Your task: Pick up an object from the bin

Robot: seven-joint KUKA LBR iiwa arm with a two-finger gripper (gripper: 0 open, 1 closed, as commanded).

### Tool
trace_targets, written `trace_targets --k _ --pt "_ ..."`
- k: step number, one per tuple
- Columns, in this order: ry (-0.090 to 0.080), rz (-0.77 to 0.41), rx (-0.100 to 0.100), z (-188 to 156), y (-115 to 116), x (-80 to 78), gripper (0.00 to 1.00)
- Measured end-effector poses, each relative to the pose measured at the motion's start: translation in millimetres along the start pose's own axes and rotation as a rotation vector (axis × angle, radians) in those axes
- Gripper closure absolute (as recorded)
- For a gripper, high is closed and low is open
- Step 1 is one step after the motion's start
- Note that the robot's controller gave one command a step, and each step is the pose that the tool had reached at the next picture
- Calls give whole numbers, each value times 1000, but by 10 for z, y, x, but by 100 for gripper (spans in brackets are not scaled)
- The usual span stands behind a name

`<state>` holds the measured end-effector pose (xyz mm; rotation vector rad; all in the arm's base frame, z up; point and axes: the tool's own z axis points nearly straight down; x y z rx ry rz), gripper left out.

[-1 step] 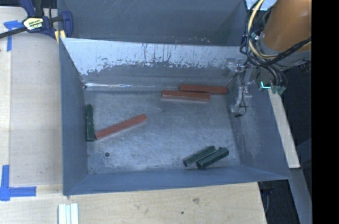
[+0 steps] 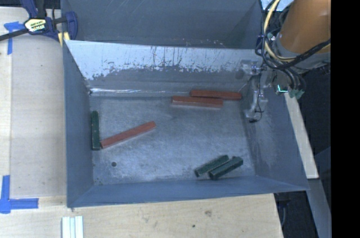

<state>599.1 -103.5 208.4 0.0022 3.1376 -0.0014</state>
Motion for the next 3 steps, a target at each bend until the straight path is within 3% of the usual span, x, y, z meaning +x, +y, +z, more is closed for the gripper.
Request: trace_targets --k 1,2,3 --pt "-6 -7 2 489 267 149 0" --pt "-1 -143 0 1008 428 307 0" --pt "-1 -202 0 1132 462 356 0"
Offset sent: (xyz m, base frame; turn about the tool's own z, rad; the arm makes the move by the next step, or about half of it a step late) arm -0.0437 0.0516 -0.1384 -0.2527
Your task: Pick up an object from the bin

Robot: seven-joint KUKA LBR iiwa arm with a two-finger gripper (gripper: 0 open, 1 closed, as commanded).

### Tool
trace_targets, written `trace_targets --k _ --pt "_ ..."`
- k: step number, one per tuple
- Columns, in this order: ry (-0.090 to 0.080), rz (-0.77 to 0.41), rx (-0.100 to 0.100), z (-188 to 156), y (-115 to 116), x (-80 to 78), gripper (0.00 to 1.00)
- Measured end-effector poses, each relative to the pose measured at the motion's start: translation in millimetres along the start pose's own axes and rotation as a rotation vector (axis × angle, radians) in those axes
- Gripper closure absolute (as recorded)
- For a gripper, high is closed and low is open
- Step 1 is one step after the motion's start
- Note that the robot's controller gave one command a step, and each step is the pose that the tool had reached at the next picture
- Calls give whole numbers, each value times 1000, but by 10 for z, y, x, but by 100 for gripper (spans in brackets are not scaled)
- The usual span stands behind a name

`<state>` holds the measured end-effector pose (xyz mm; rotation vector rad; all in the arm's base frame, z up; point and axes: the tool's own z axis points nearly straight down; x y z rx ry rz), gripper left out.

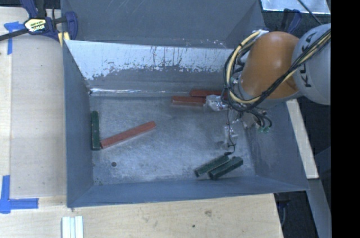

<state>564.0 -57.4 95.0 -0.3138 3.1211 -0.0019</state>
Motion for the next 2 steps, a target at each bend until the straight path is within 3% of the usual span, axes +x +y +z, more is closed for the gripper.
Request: trace_targets --k 1,2 --pt "4 -62 -3 -44 542 3 0" --pt "4 -72 -3 -36 763 -46 0"
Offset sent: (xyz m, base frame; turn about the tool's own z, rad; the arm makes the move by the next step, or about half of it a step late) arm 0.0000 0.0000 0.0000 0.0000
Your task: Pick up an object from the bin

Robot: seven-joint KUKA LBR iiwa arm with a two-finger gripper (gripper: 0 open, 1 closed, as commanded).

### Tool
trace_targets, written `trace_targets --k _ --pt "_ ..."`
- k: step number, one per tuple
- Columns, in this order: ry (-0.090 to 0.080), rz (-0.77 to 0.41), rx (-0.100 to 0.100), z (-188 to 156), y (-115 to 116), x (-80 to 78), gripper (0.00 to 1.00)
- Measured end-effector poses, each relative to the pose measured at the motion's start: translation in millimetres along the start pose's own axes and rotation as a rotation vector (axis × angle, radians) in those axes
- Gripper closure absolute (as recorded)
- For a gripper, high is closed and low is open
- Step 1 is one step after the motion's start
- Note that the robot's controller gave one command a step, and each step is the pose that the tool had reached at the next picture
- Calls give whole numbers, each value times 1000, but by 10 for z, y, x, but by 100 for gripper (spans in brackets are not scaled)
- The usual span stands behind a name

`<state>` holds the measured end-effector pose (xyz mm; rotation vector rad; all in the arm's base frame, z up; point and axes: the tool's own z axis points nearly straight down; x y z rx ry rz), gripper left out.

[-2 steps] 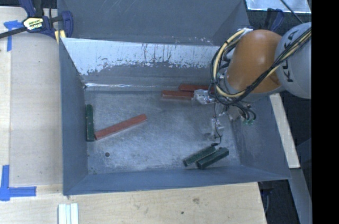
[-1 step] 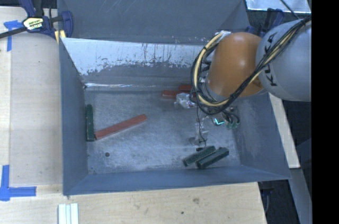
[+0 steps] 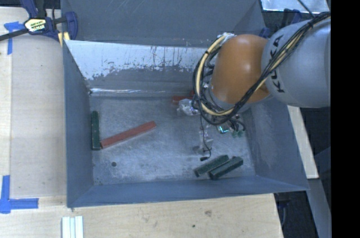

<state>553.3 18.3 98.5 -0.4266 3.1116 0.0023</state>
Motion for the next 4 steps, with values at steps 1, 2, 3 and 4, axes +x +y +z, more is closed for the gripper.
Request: trace_targets --k 1,2,3,4 --pt "-3 26 0 -23 -347 456 0" --pt "-2 -65 3 -10 -690 616 0" --pt "-3 -100 3 -4 -749 641 0" --pt "4 -30 1 -153 -662 309 0"
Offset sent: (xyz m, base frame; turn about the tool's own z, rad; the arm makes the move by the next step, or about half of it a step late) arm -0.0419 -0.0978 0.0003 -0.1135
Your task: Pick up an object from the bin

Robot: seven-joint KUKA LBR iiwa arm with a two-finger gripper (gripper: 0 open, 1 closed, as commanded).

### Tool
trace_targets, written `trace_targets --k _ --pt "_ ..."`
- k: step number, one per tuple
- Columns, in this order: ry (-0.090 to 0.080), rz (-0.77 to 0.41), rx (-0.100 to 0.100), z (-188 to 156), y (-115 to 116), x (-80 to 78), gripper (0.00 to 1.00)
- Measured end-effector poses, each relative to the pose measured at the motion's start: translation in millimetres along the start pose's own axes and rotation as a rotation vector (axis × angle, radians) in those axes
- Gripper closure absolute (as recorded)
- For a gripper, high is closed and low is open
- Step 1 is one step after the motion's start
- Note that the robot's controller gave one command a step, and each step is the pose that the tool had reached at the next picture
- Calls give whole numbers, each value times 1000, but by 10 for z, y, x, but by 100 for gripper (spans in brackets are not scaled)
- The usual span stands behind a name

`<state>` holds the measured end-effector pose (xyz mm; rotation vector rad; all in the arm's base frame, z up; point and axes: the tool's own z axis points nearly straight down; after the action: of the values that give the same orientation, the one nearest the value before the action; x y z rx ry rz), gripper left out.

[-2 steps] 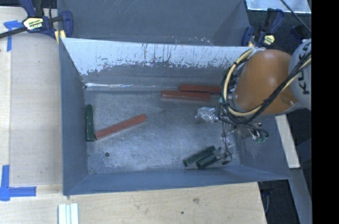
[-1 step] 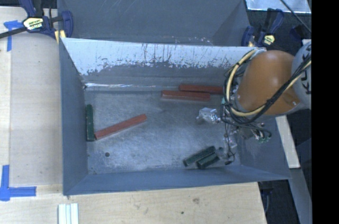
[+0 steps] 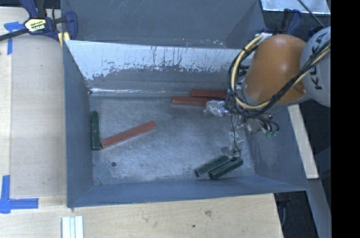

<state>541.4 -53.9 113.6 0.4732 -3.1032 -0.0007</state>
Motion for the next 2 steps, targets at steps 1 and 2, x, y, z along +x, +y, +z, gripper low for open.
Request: trace_targets --k 1,2 --pt "-10 16 2 -38 3 -159 0" --pt "4 -75 -3 -271 172 125 0"
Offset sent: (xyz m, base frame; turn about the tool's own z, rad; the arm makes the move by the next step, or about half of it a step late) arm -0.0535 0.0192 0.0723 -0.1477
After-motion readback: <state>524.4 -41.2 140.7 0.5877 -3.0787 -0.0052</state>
